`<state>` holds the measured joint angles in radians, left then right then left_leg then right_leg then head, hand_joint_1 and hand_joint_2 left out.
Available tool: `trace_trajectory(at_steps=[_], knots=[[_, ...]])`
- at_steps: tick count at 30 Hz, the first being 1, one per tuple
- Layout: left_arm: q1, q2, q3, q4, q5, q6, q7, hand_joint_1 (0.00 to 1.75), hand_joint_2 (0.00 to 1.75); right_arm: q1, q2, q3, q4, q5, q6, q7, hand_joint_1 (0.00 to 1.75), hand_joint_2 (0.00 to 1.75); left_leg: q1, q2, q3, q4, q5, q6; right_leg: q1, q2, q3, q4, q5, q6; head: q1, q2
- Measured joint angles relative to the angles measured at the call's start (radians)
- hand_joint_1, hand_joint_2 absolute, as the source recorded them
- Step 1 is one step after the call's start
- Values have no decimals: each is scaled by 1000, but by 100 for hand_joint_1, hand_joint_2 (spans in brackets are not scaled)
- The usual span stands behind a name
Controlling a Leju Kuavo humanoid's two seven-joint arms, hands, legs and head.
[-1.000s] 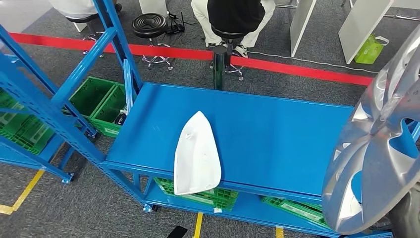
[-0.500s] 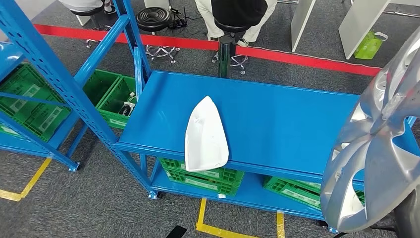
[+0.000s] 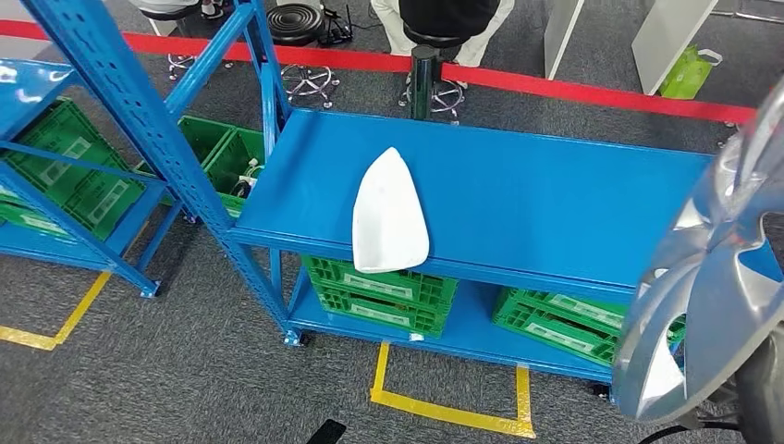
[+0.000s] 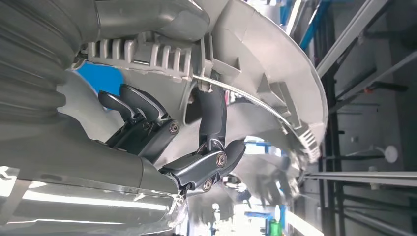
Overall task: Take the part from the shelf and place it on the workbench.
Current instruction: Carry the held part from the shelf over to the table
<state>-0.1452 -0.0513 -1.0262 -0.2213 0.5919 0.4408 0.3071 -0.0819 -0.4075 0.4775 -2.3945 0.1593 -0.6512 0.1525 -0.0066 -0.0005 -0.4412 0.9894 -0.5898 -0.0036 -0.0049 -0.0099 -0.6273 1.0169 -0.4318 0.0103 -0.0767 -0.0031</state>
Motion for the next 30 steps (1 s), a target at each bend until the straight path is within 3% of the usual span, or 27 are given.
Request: trace_trajectory(at_steps=[2, 3, 5, 7, 8, 9, 10, 12, 14, 15, 17, 18, 19, 22, 23, 24, 25, 27, 29, 30], knots=[[1, 1, 0, 0, 0, 0, 1, 0, 175, -3, 0, 0, 0, -1, 0, 2, 175, 175, 0, 0, -11, -12, 9, 15, -2, 0, -7, 0, 9, 11, 0, 0], [1, 1, 0, 0, 0, 0, 2, 0, 175, -4, -1, 0, 1, -2, 0, 3, 175, 175, 1, 0, -21, -13, 21, 25, -3, 1, -13, 10, -10, 17, 1, 0], [1, 1, 0, 0, -1, 0, 5, 0, 175, -4, -2, 0, 3, -2, 0, 5, 175, 175, 4, 2, -45, -16, 47, 38, -5, 3, -32, 85, -102, 27, 4, 0], [1, 1, 0, 0, -2, 0, 6, 0, 175, -7, -5, 1, 6, -2, 0, 6, 175, 175, 1, 2, -77, -14, 72, 43, -5, 3, -48, 209, -191, 32, 6, 0], [1, 1, 0, 0, -3, 0, 6, 0, 175, -8, -5, 1, 8, -2, 0, 6, 175, 175, -1, 2, -93, -13, 84, 43, -5, 3, -46, 255, -202, 33, 7, 0], [2, 1, 0, 0, -4, 0, 6, 0, 175, -10, -5, 1, 11, -2, 0, 6, 175, 175, -3, 3, -109, -11, 95, 43, -5, 3, -33, 273, -187, 32, 7, 0], [2, 1, 0, 0, -4, 0, 6, 0, 175, -11, -6, 1, 12, -1, 0, 6, 175, 175, -5, 4, -124, -8, 106, 43, -4, 3, -4, 255, -157, 28, 7, 0], [2, 0, 0, 0, -5, 0, 6, 0, 175, -15, -6, 1, 14, -1, 0, 6, 175, 175, -8, 6, -147, -3, 123, 39, -1, 8, 94, 133, -111, 17, 7, 0], [1, -3, 0, 0, -6, 1, 6, 0, 175, -21, -6, 1, 14, 0, 0, 7, 175, 175, -11, 9, -160, 1, 140, 31, 3, 13, 190, -14, -117, 4, 7, 0], [1, -4, 0, -1, -6, 1, 6, 0, 175, -23, -6, 1, 14, 0, 0, 8, 175, 175, -11, 12, -166, 1, 149, 27, 6, 15, 214, -56, -127, -1, 7, 0], [2, -5, 0, -1, -7, 1, 6, 0, 175, -25, -5, 1, 15, 1, 0, 8, 175, 175, -11, 14, -179, 4, 162, 16, 6, 12, 209, -79, -123, -9, 7, 0], [2, -4, 0, 0, -7, 1, 6, 0, 175, -25, -5, 1, 16, 1, 0, 8, 175, 175, -11, 13, -188, 13, 150, 10, 4, 10, 199, -82, -115, -14, 7, 0], [3, -4, 0, 0, -7, 1, 6, 0, 175, -24, -5, 1, 17, 1, 0, 9, 175, 175, -10, 9, -201, 37, 117, 5, 1, 7, 186, -85, -104, -20, 6, 0], [2, -3, 0, 0, -7, 1, 6, 0, 175, -23, -4, 1, 22, 2, 0, 10, 175, 175, 0, -1, -248, 206, -28, -11, 0, 4, 136, -76, -70, -29, 5, 0], [2, -3, 0, 0, -7, 1, 6, 0, 175, -23, -4, 1, 23, 2, 0, 10, 175, 175, 2, -1, -254, 261, -43, -15, 0, 2, 116, -69, -60, -28, 5, 0], [2, -2, 0, 0, -7, 1, 6, 0, 175, -23, -4, 1, 23, 2, 0, 10, 175, 175, 4, -1, -249, 292, -32, -18, 0, 1, 96, -60, -52, -27, 5, 0], [2, -2, 0, 0, -7, 1, 6, 0, 175, -23, -4, 1, 23, 2, 0, 10, 175, 175, 6, -1, -228, 291, -4, -19, 0, 0, 75, -50, -44, -25, 5, 0], [2, -2, 0, 0, -7, 1, 6, 0, 175, -23, -4, 1, 24, 2, 0, 10, 175, 175, 7, 0, -141, 201, 42, -16, 0, -1, 39, -28, -32, -20, 5, 0], [0, -1, 0, 0, -9, 1, 6, 0, 175, -22, -4, 1, 25, 2, 0, 10, 175, 175, 6, 1, -41, 62, 24, -6, 2, -1, 16, -10, -21, -11, 4, 0], [-1, -1, 0, 0, -10, 1, 6, 0, 175, -22, -4, 1, 25, 3, 0, 10, 175, 175, 4, 1, -15, 18, 7, 0, 3, -2, 11, -6, -14, -6, 4, 0]])
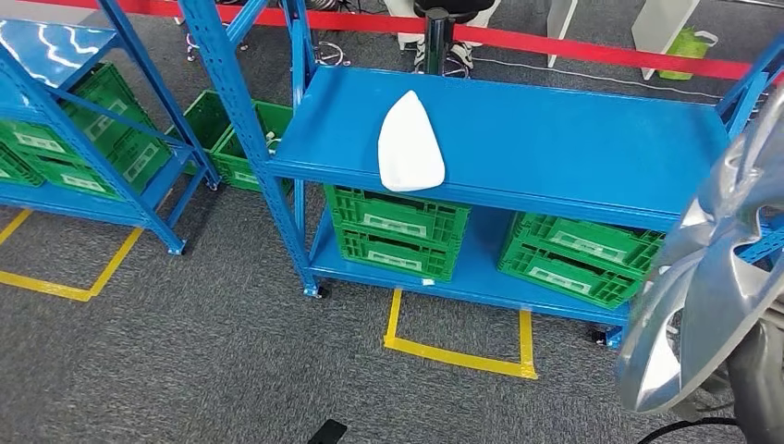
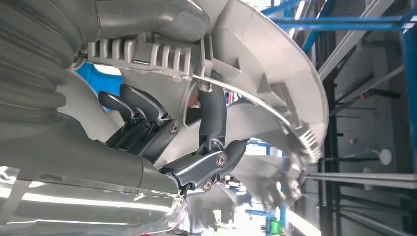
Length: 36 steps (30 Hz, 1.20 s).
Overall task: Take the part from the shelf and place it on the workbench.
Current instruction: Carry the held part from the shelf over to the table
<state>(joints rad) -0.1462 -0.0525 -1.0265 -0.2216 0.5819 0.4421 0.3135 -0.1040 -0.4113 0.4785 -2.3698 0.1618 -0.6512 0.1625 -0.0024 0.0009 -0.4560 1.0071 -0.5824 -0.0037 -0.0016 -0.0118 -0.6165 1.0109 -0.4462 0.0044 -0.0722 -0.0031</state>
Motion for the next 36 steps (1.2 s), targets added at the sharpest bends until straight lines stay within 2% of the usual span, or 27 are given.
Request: trace_trajectory(at_steps=[1, 3, 4, 5, 7, 8, 9, 10, 11, 13, 15, 16, 18, 20, 22, 23, 24, 25, 26, 27, 28, 30, 31, 33, 34, 35, 36], knots=[[0, 0, 0, 0, -1, 0, 0, 0, 175, 0, 0, 0, 0, 0, 0, 0, 175, 175, -2, -1, 10, -26, -7, 7, 1, -1, -4, 1, 9, 6, 0, 0], [1, -1, 0, 0, -1, 0, 0, 0, 175, 0, 0, 0, 1, -1, 0, 0, 175, 175, 0, -1, -5, -30, 7, 22, -2, 1, -12, 5, 7, 18, 1, 0], [2, -1, 0, 0, -1, 0, 0, 0, 175, 1, -1, 1, 1, -2, 0, 0, 175, 175, 1, 0, -15, -31, 19, 30, -4, 2, -20, 23, -21, 24, 2, 0], [2, -2, 0, 0, -2, 1, 0, 0, 175, 0, -1, 1, 2, -3, 0, 0, 175, 175, 3, 0, -29, -32, 32, 35, -6, 3, -32, 60, -68, 30, 4, 0], [2, -2, 0, 0, -3, 2, 0, 0, 175, 0, -2, 1, 6, -6, 0, -1, 175, 175, 1, 0, -59, -31, 58, 41, -7, 3, -54, 179, -173, 38, 6, 0], [2, -2, 0, 0, -3, 3, 0, 0, 175, 0, -2, 1, 7, -8, 0, -1, 175, 175, 0, 1, -74, -30, 71, 42, -8, 4, -58, 235, -198, 40, 7, 0], [3, -2, 0, 0, -4, 4, 0, 0, 175, -1, -1, 1, 9, -10, 0, -2, 175, 175, -1, 1, -91, -29, 83, 42, -8, 4, -51, 269, -197, 40, 7, 0], [3, -2, 0, 0, -5, 5, 0, 0, 175, -1, -1, 2, 11, -12, 0, -3, 175, 175, -2, 2, -107, -28, 95, 40, -8, 4, -30, 270, -174, 39, 7, 0], [3, -3, 0, 0, -6, 6, 0, 0, 175, -2, -1, 2, 12, -14, 0, -4, 175, 175, -3, 3, -122, -26, 106, 39, -8, 5, 5, 238, -141, 36, 7, 0], [2, -3, 0, 0, -7, 7, 0, 0, 175, -5, -1, 2, 14, -17, 0, -6, 175, 175, -5, 6, -142, -23, 124, 33, -7, 11, 114, 93, -100, 27, 7, 0], [2, -3, 0, 0, -7, 7, 0, 0, 175, -9, -1, 3, 14, -21, 0, -8, 175, 175, -8, 9, -155, -20, 141, 24, -4, 18, 197, -37, -109, 17, 7, 0], [2, -3, 0, 0, -7, 8, 0, 0, 175, -10, -1, 4, 14, -23, 0, -10, 175, 175, -10, 12, -161, -19, 151, 19, -2, 20, 211, -67, -115, 14, 6, 0], [3, -2, 0, 0, -8, 8, 0, 0, 175, -11, 0, 7, 15, -29, 0, -13, 175, 175, -9, 13, -175, -16, 159, 8, -2, 16, 198, -76, -106, 2, 5, 0], [3, -1, -1, 0, -9, 8, 0, 0, 175, -10, 0, 8, 17, -33, 0, -16, 175, 175, -7, 8, -199, 23, 105, -3, -4, 11, 173, -76, -85, -11, 3, 0], [3, 0, -1, 0, -10, 8, 0, 0, 175, -10, 1, 9, 18, -36, 0, -17, 175, 175, -3, 1, -232, 138, -3, -12, -4, 7, 139, -68, -65, -20, 1, 0], [3, 0, -1, 0, -10, 8, 0, 0, 175, -10, 1, 9, 20, -36, 0, -17, 175, 175, -1, 0, -244, 202, -35, -14, -2, 6, 120, -62, -56, -22, 1, 0], [3, 1, -1, 0, -11, 8, 0, 0, 175, -10, 2, 9, 21, -36, 0, -17, 175, 175, 0, -2, -248, 256, -49, -15, 0, 4, 98, -54, -46, -24, 1, 0], [3, 1, -1, 0, -11, 8, 0, 0, 175, -10, 3, 10, 22, -37, 0, -17, 175, 175, 0, -2, -237, 275, -32, -14, 2, 2, 77, -44, -38, -24, 1, 0], [3, 1, -2, 0, -11, 8, 0, 0, 175, -10, 4, 10, 23, -37, 0, -17, 175, 175, 0, -2, -215, 269, -4, -12, 4, 2, 59, -36, -31, -24, 1, 0], [3, 2, -2, 0, -11, 8, 0, 0, 175, -10, 5, 10, 23, -38, 0, -17, 175, 175, -1, -2, -173, 227, 24, -6, 6, 1, 40, -27, -23, -23, 1, 0], [2, 3, -2, 0, -12, 8, 0, 0, 175, -10, 5, 11, 23, -39, 0, -18, 175, 175, -4, -1, -118, 163, 35, 2, 9, 2, 25, -18, -17, -22, 0, 0], [0, 5, -2, 0, -13, 9, 0, 0, 175, -11, 6, 12, 23, -42, 0, -19, 175, 175, -10, 1, -22, 30, 23, 16, 12, 0, 5, -7, -3, -16, -1, 0], [0, 6, -2, 0, -13, 9, 0, 0, 175, -12, 7, 13, 23, -43, 0, -20, 175, 175, -13, 1, 0, -7, 12, 19, 11, -1, 0, -6, 5, -11, -1, 0], [0, 5, -2, 0, -14, 9, 0, 0, 175, -14, 8, 16, 24, -46, 0, -21, 175, 175, -11, 0, -2, -36, 17, 25, 10, -3, -12, -9, 24, 0, -3, 0], [0, 5, -2, 0, -14, 9, 0, 0, 175, -15, 9, 18, 25, -47, 0, -21, 175, 175, -8, 0, -11, -41, 28, 30, 10, -2, -22, -3, 15, 6, -3, 0], [1, 4, -3, 0, -14, 9, 2, 0, 175, -15, 9, 19, 26, -48, 0, -21, 175, 175, -3, 0, -22, -47, 39, 34, 9, 0, -35, 19, -14, 12, -2, 0], [1, 4, -3, 0, -14, 9, 4, 0, 175, -16, 9, 20, 28, -48, 0, -21, 175, 175, -1, 1, -35, -49, 50, 37, 6, 2, -49, 61, -60, 19, 0, 0]])
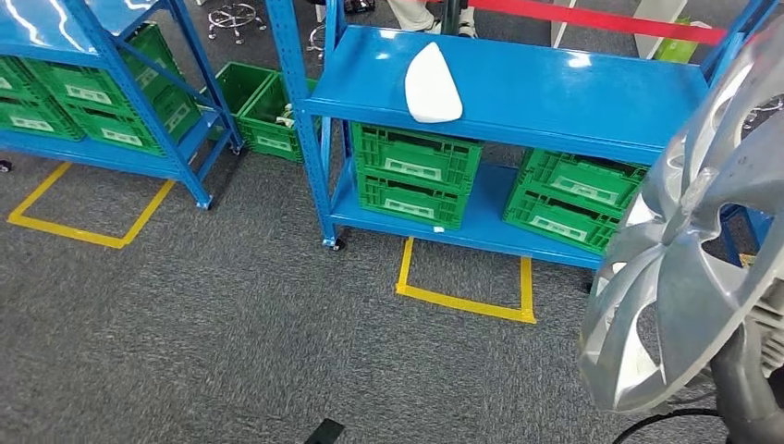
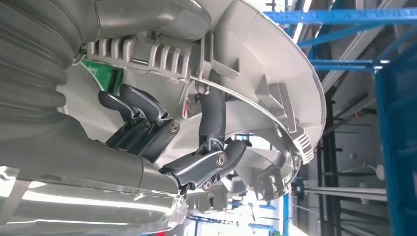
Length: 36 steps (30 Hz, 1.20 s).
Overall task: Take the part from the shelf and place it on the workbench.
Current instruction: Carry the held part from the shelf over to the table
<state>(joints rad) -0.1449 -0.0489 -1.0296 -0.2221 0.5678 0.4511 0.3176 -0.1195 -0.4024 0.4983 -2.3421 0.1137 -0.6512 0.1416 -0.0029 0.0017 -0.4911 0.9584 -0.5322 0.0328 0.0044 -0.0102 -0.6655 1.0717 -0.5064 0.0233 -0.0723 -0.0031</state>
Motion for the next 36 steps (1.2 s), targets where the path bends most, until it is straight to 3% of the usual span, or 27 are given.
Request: trace_trajectory(at_steps=[2, 3, 4, 5, 7, 9, 10, 12, 14, 17, 18, 19, 21, 23, 25, 27, 29, 32, 33, 34, 35, 36], knots=[[1, 0, -1, -1, -1, 0, 4, 0, 175, 0, 1, 4, 4, -1, 0, 0, 175, 175, 0, 3, -27, 1, 21, 2, -7, 1, -19, 125, -97, 12, 2, 0], [1, 1, -1, -1, -2, 0, 6, 0, 175, 0, 2, 6, 6, -2, 0, 0, 175, 175, 0, 4, -41, 3, 31, 1, -9, 1, -20, 177, -112, 15, 2, 0], [1, 1, -1, -1, -3, 0, 6, 0, 175, 0, 3, 7, 9, -2, 0, 0, 175, 175, 0, 6, -56, 5, 41, -1, -11, 1, -11, 205, -101, 17, 2, 0], [1, 2, -1, -1, -4, 0, 6, 0, 175, 0, 4, 8, 11, -3, 0, 0, 175, 175, 0, 8, -71, 9, 51, -3, -12, 1, 12, 199, -72, 18, 2, 0], [1, 2, -1, -2, -5, -1, 6, 0, 175, 0, 5, 10, 13, -6, 0, -1, 175, 175, -1, 10, -97, 18, 66, -11, -14, 5, 106, 89, -23, 17, 2, 0], [0, 2, -1, -3, -6, -1, 6, 0, 175, 0, 5, 11, 14, -8, 0, -3, 175, 175, -5, 12, -112, 26, 79, -20, -14, 13, 208, -61, -34, 10, 2, 0], [0, 2, -1, -3, -7, -1, 6, 0, 175, 0, 6, 12, 14, -9, 0, -4, 175, 175, -7, 13, -118, 28, 87, -25, -13, 16, 233, -105, -47, 4, 2, 0], [0, 4, -2, -3, -7, -1, 6, 0, 175, 1, 6, 13, 16, -10, 0, -7, 175, 175, -8, 14, -129, 31, 99, -34, -13, 15, 232, -127, -51, -10, 1, 0], [1, 5, -2, -3, -7, 0, 6, 0, 175, 4, 6, 13, 19, -11, 0, -9, 175, 175, -6, 9, -149, 64, 63, -44, -15, 11, 214, -124, -40, -27, 0, 0], [1, 6, -2, -3, -6, 2, 5, 0, 175, 6, 6, 13, 20, -11, 0, -12, 175, 175, -1, 0, -211, 241, -60, -56, -10, 6, 187, -122, -18, -44, -1, 0], [1, 6, -2, -3, -6, 2, 4, 0, 175, 7, 7, 14, 21, -11, 0, -13, 175, 175, -1, -2, -226, 297, -79, -56, -6, 5, 178, -120, -13, -46, -1, 0], [1, 6, -2, -3, -6, 1, 4, 0, 175, 9, 7, 14, 23, -11, 0, -14, 175, 175, -2, -2, -227, 323, -79, -53, -1, 5, 170, -118, -8, -47, -1, 0], [1, 6, -2, -3, -6, 1, 4, 0, 175, 11, 7, 15, 27, -12, 0, -16, 175, 175, -6, -3, -176, 270, -34, -39, 8, 5, 159, -114, -3, -50, -1, 0], [1, 8, -2, -3, -6, 2, 6, 0, 175, 11, 9, 16, 29, -18, 0, -19, 175, 175, -17, -7, -84, 129, 9, -10, 16, 6, 155, -111, 0, -50, -1, 0], [1, 9, -3, -3, -6, 2, 6, 0, 175, 12, 11, 17, 31, -24, 0, -25, 175, 175, -27, -3, -29, 38, 23, 9, 18, 5, 151, -110, 5, -45, 0, 0], [1, 10, -3, -3, -6, 2, 6, 0, 175, 14, 13, 19, 35, -22, 0, -32, 175, 175, -26, 1, -21, 14, 28, 12, 16, 3, 147, -109, 7, -38, -1, 0], [1, 10, -3, -3, -5, 2, 6, 0, 175, 15, 14, 22, 39, 4, 0, -34, 175, 175, -17, -2, -14, -13, 35, 14, 15, 5, 132, -83, -18, -27, 0, 0], [2, 9, -4, -4, -4, 2, 5, 0, 175, 15, 14, 29, 48, 70, 0, -19, 175, 175, -8, -3, -16, -29, 40, 12, 0, 10, 62, 86, -114, -3, 2, 0], [4, 9, -4, -4, -4, 2, 5, 0, 175, 16, 15, 32, 52, 83, 0, -12, 175, 175, -7, -3, -17, -28, 41, 10, -7, 10, 41, 143, -134, 5, 2, 0], [5, 9, -4, -4, -3, 2, 6, 0, 175, 16, 15, 35, 55, 92, 0, -5, 175, 175, -5, -5, -17, -26, 41, 8, -14, 10, 32, 172, -136, 13, 2, 0], [6, 10, -4, -4, -3, 2, 6, 0, 175, 16, 15, 37, 58, 96, 0, 0, 175, 175, -1, -9, -17, -23, 40, 4, -21, 10, 41, 162, -117, 20, 2, 0], [6, 10, -4, -4, -3, 2, 6, 0, 175, 16, 16, 38, 61, 99, 0, 3, 175, 175, 3, -15, -18, -17, 38, -2, -29, 14, 66, 113, -81, 28, 2, 0]])
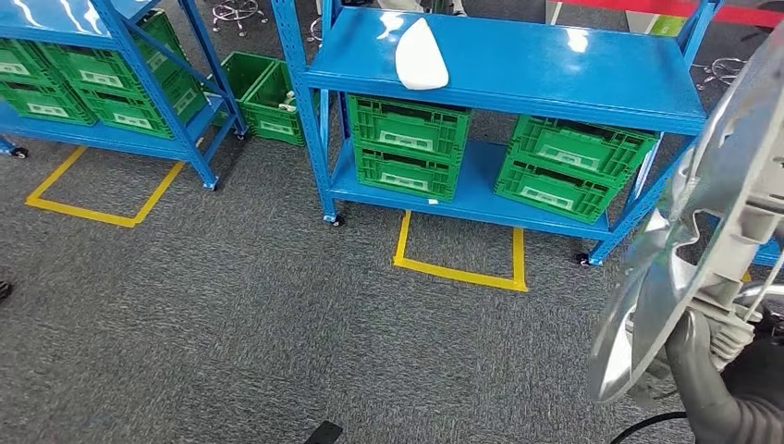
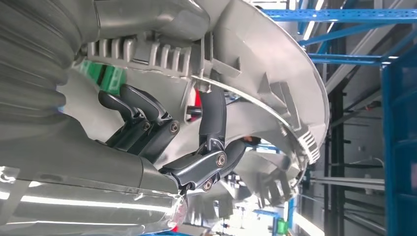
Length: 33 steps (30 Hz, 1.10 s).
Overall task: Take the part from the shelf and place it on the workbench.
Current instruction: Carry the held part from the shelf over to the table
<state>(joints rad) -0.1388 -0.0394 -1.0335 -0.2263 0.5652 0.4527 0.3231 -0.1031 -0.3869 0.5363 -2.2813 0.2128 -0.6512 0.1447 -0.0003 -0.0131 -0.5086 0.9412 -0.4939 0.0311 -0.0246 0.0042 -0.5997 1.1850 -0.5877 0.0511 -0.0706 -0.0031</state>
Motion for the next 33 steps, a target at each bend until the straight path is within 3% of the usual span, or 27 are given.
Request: trace_trajectory(at_steps=[2, 4, 5, 6, 8, 9, 11, 13, 14, 15, 16, 17, 19, 20, 22, 23, 24, 26, 28, 29, 30, 33], knots=[[-2, 0, 0, 0, -2, 0, 0, 0, 175, 1, 0, 2, 3, 5, 0, 2, 175, 175, 6, -16, -8, 19, -8, -16, -14, 36, 64, -130, 60, 14, 1, 0], [-6, 0, -2, 0, -5, -1, 0, 0, 175, 4, 1, 3, 4, 8, 0, 3, 175, 175, 7, -34, -30, 39, -9, -33, -18, 64, 89, -191, 68, 8, 4, 0], [-7, 0, -2, 0, -6, -1, 0, 0, 175, 6, 1, 4, 4, 10, 0, 4, 175, 175, 8, -44, -41, 45, -6, -40, -16, 62, 86, -191, 63, -1, 4, 0], [-6, 1, -3, 0, -6, -1, 0, 0, 175, 8, 1, 4, 5, 13, 0, 5, 175, 175, 8, -55, -50, 48, -3, -47, -15, 50, 81, -189, 62, -12, 4, 0], [-3, 2, -3, 0, -7, -2, 0, 0, 175, 11, 1, 6, 6, 19, 0, 10, 175, 175, 8, -39, -68, 69, -17, -57, -15, 25, 75, -187, 66, -28, 1, 0], [-2, 3, -3, 0, -7, -2, 0, 0, 175, 11, 1, 7, 6, 23, 0, 12, 175, 175, 8, -19, -87, 106, -42, -61, -14, 12, 72, -188, 69, -35, 0, 0], [-3, 3, -3, 0, -9, -3, 0, 0, 175, 12, 1, 10, 6, 29, 1, 17, 175, 175, 9, 15, -144, 232, -112, -66, -8, -15, 66, -188, 72, -44, -3, 0], [-3, 3, -3, 0, -12, -3, -1, 0, 175, 13, 0, 14, 6, 38, 1, 19, 175, 175, 10, 17, -186, 333, -147, -66, -1, -41, 62, -187, 73, -47, -3, 0], [-3, 3, -4, 0, -13, -3, -2, 0, 175, 13, 0, 16, 6, 43, 1, 20, 175, 175, 9, 19, -182, 333, -137, -63, 2, -53, 62, -187, 74, -48, -2, 0], [-3, 4, -4, 0, -14, -3, -2, 0, 175, 12, 0, 18, 6, 49, 2, 20, 175, 175, 8, 23, -158, 294, -109, -58, 6, -63, 63, -187, 74, -48, -2, 0], [-2, 4, -4, 0, -15, -3, -2, 0, 175, 12, 0, 19, 6, 54, 2, 21, 175, 175, 5, 41, -119, 227, -74, -49, 9, -72, 64, -187, 74, -48, -2, 0], [-3, 5, -4, 0, -15, -3, -1, 0, 175, 12, 0, 21, 6, 59, 2, 22, 175, 175, -2, 74, -80, 158, -49, -40, 12, -81, 65, -187, 73, -48, -2, 0], [-4, 5, -4, 0, -17, -3, 0, 0, 175, 14, 0, 24, 5, 67, 2, 25, 175, 175, -16, 122, -38, 71, -29, -26, 17, -97, 64, -185, 73, -44, -3, 0], [-5, 6, -4, 0, -18, -2, 0, 0, 175, 16, -1, 26, 4, 71, 2, 28, 175, 175, -21, 126, -37, 61, -32, -23, 18, -108, 63, -185, 74, -40, -4, 0], [-4, 6, -4, 0, -19, -2, 0, 0, 175, 19, -2, 30, 1, 79, 2, 36, 175, 175, -21, 96, -41, 54, -24, -13, 16, -128, 65, -184, 70, -30, -4, 0], [-4, 6, -4, 0, -20, -2, 0, 0, 175, 21, -3, 32, -1, 84, 1, 39, 175, 175, -19, 80, -43, 51, -18, -7, 13, -117, 63, -174, 58, -25, -4, 0], [-5, 5, -4, 0, -21, -2, 0, 0, 175, 25, -4, 33, -4, 87, 1, 42, 175, 175, -17, 64, -44, 48, -12, 0, 11, -94, 54, -147, 35, -21, -3, 0], [-6, 3, -4, -1, -22, -2, 0, 0, 175, 33, -9, 38, -7, 91, 1, 45, 175, 175, -15, 31, -48, 46, -4, 10, 8, -34, 9, -31, -35, -16, -2, 0], [-4, 1, -4, -1, -22, -3, 0, 0, 175, 40, -12, 44, -8, 91, 1, 47, 175, 175, -17, -3, -50, 46, 0, 15, 9, -11, -39, 86, -77, -16, -1, 0], [-3, 0, -4, -1, -22, -3, 0, 0, 175, 41, -13, 47, -8, 91, 1, 49, 175, 175, -19, -20, -50, 46, 1, 15, 10, -7, -45, 99, -70, -18, -1, 0], [-2, 0, -4, -1, -22, -3, 0, 0, 175, 43, -13, 49, -8, 91, 1, 51, 175, 175, -21, -35, -49, 47, 2, 16, 10, -4, -34, 73, -42, -22, -1, 0], [-1, -1, -5, -1, -23, -3, 0, 0, 175, 44, -15, 52, -9, 92, 1, 52, 175, 175, -24, -71, -48, 52, 2, 13, 13, 38, 44, -113, 65, -42, -1, 0]])
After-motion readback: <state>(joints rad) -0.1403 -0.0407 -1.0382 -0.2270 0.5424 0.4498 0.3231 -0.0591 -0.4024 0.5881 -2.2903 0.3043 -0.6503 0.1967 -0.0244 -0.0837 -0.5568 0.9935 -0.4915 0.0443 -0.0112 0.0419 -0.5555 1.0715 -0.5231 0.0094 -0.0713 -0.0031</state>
